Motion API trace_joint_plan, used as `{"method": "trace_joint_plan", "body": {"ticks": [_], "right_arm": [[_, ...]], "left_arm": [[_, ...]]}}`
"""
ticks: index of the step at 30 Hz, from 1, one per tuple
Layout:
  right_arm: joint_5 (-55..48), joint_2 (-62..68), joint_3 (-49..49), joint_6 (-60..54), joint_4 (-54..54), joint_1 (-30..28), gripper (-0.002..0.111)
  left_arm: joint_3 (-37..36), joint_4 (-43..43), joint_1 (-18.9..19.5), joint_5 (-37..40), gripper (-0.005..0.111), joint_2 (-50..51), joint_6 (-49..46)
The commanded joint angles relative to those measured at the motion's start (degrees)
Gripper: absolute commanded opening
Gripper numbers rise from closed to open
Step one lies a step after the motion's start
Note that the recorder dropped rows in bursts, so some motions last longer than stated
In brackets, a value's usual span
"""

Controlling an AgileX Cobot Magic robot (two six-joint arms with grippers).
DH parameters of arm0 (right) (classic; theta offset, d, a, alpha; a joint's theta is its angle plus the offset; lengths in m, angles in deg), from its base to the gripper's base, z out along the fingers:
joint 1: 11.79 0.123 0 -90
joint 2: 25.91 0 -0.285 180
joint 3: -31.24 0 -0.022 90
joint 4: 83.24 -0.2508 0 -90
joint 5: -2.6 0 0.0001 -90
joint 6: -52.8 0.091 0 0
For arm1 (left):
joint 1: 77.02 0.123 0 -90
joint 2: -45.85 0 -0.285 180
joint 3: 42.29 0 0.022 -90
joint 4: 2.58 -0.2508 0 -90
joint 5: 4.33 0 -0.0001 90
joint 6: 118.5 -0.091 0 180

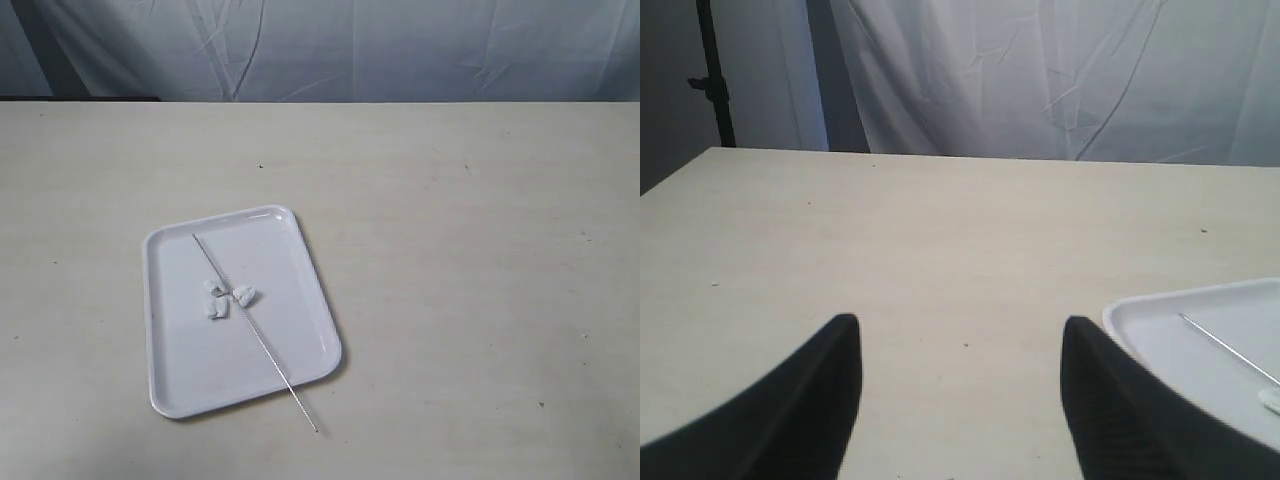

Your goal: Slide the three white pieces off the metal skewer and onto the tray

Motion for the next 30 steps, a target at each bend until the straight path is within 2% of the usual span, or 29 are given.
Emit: {"method": "trace_joint_plan", "body": {"ticks": [1, 10, 15, 19, 30], "right_arm": [[0.2, -0.4, -0.1, 0.1, -0.4, -0.6, -0.001], [-1.7, -0.4, -0.1, -4.4, 0.0, -0.5, -0.001], [-2.1, -0.4, -0.1, -9.9, 0.2, -0.5, -0.001], [-3.3, -0.4, -0.1, -11.8, 0.1, -0.5, -0.001], [-5.4, -0.4, -0.1, -11.9, -0.2, 3.9, -0.001]], "left_arm": [[-0.1, -6.6, 0.0, -0.4, 0.056, -0.2, 5.8], [-0.1, -7.1, -0.2, -0.9, 0.056, -0.2, 7.2], [-0.1, -6.6, -3.2, -0.9, 0.056, -0.2, 7.2], [-0.1, -6.6, -3.6, -0.9, 0.056, -0.2, 7.2], [-0.1, -6.6, -3.6, -0.9, 0.056, -0.2, 6.6]]}}
